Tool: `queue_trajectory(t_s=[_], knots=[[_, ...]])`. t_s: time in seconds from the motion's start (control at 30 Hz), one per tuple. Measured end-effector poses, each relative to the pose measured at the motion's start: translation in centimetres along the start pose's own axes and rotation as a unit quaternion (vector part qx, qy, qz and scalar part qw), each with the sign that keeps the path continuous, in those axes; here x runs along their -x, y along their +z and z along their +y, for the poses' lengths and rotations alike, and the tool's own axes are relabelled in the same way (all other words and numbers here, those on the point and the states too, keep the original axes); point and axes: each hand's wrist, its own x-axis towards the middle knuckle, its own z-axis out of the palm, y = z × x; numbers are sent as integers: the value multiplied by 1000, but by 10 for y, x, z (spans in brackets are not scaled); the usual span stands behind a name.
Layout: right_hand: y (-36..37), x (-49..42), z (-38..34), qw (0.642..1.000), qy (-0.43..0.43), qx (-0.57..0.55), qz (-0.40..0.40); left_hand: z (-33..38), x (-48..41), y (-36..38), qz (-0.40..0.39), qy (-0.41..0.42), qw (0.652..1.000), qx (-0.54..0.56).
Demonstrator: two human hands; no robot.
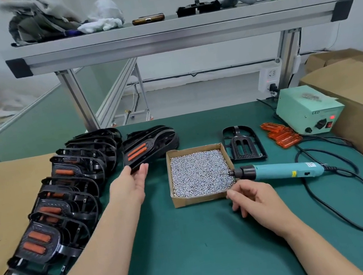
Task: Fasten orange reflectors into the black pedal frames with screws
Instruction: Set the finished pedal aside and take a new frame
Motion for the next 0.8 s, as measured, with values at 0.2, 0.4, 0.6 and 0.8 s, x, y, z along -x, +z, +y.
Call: queue_trajectory(t_s=[0.2,0.4,0.6,0.8], knots=[[0,0,-1,1000,0,0,1,6,-23,8,28,-26,999,-1],[-1,-2,0,1000,-1,10,1,6,-32,6,19,-29,998,-45],[-1,-2,-1,1000,-2,13,-1,-7,-25,7,29,15,993,-113],[0,-2,-1,1000,-1,11,-1,-30,-17,-4,8,53,978,-202]])
